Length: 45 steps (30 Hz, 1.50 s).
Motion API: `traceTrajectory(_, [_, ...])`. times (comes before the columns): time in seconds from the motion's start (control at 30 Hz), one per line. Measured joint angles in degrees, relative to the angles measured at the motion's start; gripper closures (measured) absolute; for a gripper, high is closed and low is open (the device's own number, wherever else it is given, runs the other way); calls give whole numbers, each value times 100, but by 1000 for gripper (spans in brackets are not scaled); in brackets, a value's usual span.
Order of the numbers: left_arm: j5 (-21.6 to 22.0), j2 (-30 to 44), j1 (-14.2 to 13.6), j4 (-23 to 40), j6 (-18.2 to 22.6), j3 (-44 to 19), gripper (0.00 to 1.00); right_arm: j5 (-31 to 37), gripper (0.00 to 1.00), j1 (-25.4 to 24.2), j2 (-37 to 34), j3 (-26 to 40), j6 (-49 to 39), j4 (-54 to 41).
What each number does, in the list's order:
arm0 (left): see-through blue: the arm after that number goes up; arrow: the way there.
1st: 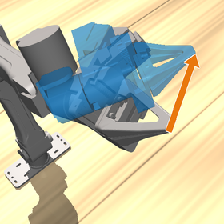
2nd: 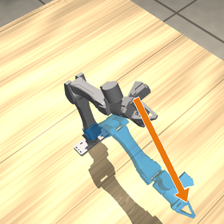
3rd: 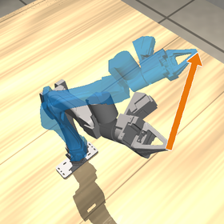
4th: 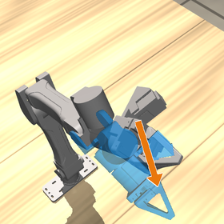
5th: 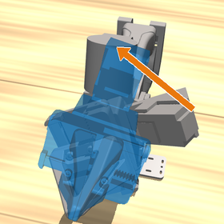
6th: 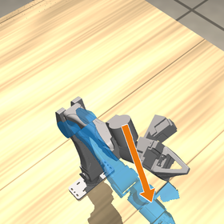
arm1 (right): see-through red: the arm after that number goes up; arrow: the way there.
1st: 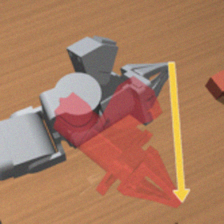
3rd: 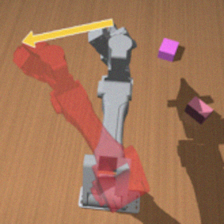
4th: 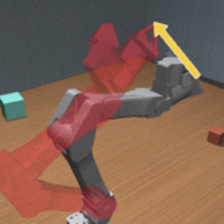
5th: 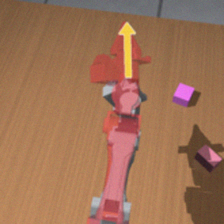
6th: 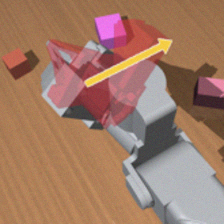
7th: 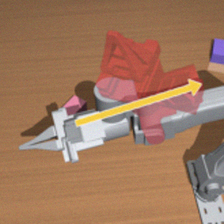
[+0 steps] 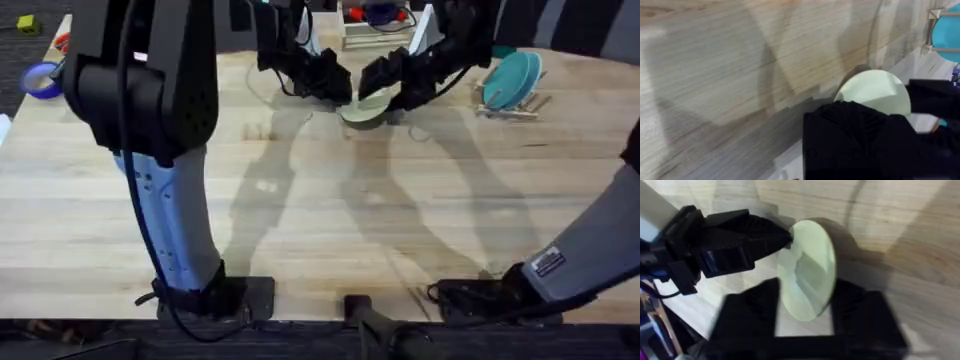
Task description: Pick up the plates from the table one by one and place each into a slot on the dish rack.
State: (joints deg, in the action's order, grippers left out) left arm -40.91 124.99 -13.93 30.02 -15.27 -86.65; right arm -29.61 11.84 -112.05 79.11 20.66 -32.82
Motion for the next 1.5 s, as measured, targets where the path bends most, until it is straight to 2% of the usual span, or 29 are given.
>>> traceTrajectory(0.13, [-18, 0, 21, 14, -2, -13, 962, -30, 927, -19, 2, -2, 45, -52])
traceTrajectory(0.17, [-28, -2, 39, 24, -2, -31, 962, -106, 955, -37, 15, -2, 56, -13])
traceTrajectory(0.43, [-88, -1, 52, 50, -17, -36, 962, -300, 973, -40, 33, 0, 58, -61])
traceTrajectory(0.6, [-23, 51, 50, 650, 85, -358, 962, -457, 974, -102, 33, 0, -54, -147])
traceTrajectory(0.87, [440, 396, 26, 2359, 793, -1884, 962, -585, 970, -326, 306, -26, -421, -259])
traceTrajectory(1.17, [1079, 396, 26, 4450, 1651, -4014, 962, -505, 971, -856, 1637, -26, -921, -893])
traceTrajectory(1.37, [1529, 396, 26, 5843, 1977, -5070, 961, -57, 971, -1190, 2585, -26, -1379, -1759])
traceTrajectory(1.5, [1673, 396, 24, 6609, 2230, -5679, 961, 292, 971, -1416, 3320, -26, -1644, -2223])
